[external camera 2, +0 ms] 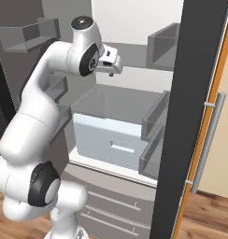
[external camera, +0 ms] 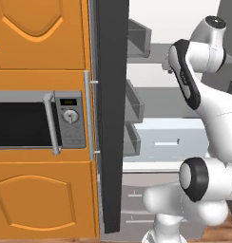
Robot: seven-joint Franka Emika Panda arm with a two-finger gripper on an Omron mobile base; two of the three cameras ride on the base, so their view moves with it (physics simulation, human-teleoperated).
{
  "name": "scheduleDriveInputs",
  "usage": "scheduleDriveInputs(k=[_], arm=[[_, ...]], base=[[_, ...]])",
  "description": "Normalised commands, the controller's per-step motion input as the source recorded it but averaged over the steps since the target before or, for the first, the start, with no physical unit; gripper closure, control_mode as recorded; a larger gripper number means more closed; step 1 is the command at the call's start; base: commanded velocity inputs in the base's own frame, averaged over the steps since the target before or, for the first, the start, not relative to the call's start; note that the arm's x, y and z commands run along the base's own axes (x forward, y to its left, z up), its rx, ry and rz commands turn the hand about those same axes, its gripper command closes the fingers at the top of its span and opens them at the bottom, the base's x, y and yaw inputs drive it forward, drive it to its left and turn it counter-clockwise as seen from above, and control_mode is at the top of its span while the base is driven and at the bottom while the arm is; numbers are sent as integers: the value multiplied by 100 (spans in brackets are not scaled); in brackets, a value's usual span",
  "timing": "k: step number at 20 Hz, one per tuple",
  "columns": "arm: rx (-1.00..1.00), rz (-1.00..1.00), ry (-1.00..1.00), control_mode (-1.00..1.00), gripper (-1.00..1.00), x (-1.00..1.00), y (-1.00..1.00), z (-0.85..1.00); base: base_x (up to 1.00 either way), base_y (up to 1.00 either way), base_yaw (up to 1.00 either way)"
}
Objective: Take the cheese, steak, and broccoli from the fridge and place them on the plate on the dining counter to create an appetizer plate.
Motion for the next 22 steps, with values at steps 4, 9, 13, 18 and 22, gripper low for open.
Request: scheduleDriveInputs(k=[4, 9, 13, 18, 22], arm=[[0, 16, -1, -100, -100, 98, 9, 14], [0, 14, 0, -100, -100, 86, 9, 28], [0, 8, 0, -100, -100, 76, 13, 37], [0, 2, 1, -100, -100, 91, 18, 9], [0, 0, 4, -100, -100, 91, 13, -2]], base=[[0, 0, 0], [0, 0, 0], [0, 0, 0], [0, 0, 0], [0, 0, 0]])
